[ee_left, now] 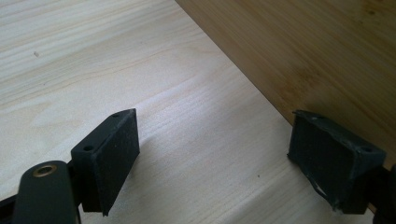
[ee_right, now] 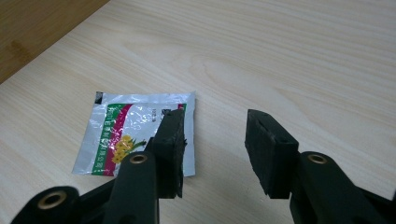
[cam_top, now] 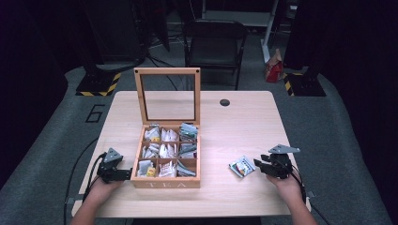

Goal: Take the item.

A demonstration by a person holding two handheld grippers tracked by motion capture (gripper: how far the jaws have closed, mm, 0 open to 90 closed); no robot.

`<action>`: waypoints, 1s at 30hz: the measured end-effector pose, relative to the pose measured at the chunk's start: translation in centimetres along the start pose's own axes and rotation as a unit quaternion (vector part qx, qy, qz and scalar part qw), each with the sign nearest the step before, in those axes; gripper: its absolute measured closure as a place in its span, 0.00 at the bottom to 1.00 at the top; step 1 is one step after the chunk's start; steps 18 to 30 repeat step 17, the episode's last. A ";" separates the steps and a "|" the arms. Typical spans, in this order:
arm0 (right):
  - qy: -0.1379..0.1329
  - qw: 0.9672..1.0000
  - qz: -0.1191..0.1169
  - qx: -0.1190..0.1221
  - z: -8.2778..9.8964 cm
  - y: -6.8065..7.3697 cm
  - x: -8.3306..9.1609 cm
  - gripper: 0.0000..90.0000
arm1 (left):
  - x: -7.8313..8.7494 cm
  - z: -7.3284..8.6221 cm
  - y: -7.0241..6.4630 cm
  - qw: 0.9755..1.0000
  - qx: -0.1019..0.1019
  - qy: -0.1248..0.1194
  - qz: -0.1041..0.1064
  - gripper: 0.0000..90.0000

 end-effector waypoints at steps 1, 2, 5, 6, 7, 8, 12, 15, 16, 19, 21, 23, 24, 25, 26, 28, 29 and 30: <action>-0.001 1.000 0.001 -0.001 0.1 -0.1 -0.1 0.63 | 0.0 0.0 0.0 1.000 0.000 0.000 0.000 0.18; 0.001 1.000 0.003 -0.009 0.2 -0.1 -0.2 0.63 | 0.0 0.0 0.0 1.000 0.000 0.000 0.000 0.18; 0.009 1.000 0.007 -0.009 0.4 -0.2 -0.3 0.63 | 0.0 0.0 0.0 1.000 0.000 0.000 0.000 0.18; 0.008 1.000 0.008 -0.009 0.4 -0.3 -0.3 0.63 | 0.0 0.0 0.0 1.000 0.000 0.000 0.000 0.18; 0.007 1.000 0.007 -0.009 0.5 -0.4 -0.4 0.63 | 0.0 0.0 0.0 1.000 0.000 0.000 0.000 0.18; 0.007 1.000 0.009 -0.012 0.5 -0.4 -0.3 0.63 | 0.0 0.0 0.0 1.000 0.000 0.000 0.000 0.18; 0.013 1.000 0.016 -0.009 0.5 -0.4 -0.4 0.63 | 0.0 0.0 0.0 1.000 -0.001 0.000 0.000 0.18; 0.017 1.000 0.018 -0.002 0.6 -0.4 -0.6 0.63 | 0.0 0.0 0.0 1.000 -0.001 0.000 0.000 0.18; 0.018 1.000 0.021 -0.003 0.6 -0.3 -0.6 0.63 | 0.0 0.0 0.0 1.000 0.001 0.000 0.000 0.18; 0.018 1.000 0.024 0.004 0.6 -0.2 -0.5 0.62 | 0.0 0.0 0.0 1.000 -0.002 0.000 0.000 0.18; 0.018 1.000 0.024 0.004 0.6 -0.2 -0.5 0.62 | 0.0 0.0 0.0 1.000 -0.002 0.000 0.000 0.18; 0.018 1.000 0.024 0.004 0.6 -0.2 -0.5 0.62 | 0.0 0.0 0.0 1.000 -0.002 0.000 0.000 0.18; 0.018 1.000 0.024 0.004 0.6 -0.2 -0.5 0.62 | 0.0 0.0 0.0 1.000 -0.002 0.000 0.000 0.18; 0.018 1.000 0.024 0.004 0.6 -0.2 -0.5 0.62 | 0.0 0.0 0.0 1.000 -0.002 0.000 0.000 0.18; 0.018 1.000 0.024 0.004 0.6 -0.2 -0.5 0.62 | 0.0 0.0 0.0 1.000 -0.002 0.000 0.000 0.18; 0.018 1.000 0.024 0.004 0.6 -0.2 -0.5 0.62 | 0.0 0.0 0.0 1.000 -0.002 0.000 0.000 0.18; 0.018 1.000 0.024 0.004 0.6 -0.2 -0.5 0.62 | 0.0 0.0 0.0 1.000 -0.002 0.000 0.000 0.18; 0.018 1.000 0.024 0.004 0.6 -0.2 -0.5 0.62 | 0.0 0.0 0.0 1.000 -0.002 0.000 0.000 0.18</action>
Point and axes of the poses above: each handheld gripper's, and its own axes: x roughly backward along the jaws, z roughly out of its underside, y roughly to its left, the point moved 1 cm from there along -x, roughly forward along the jaws, and after that the axes turned 1 degree about -z, right-handed, at the moved point
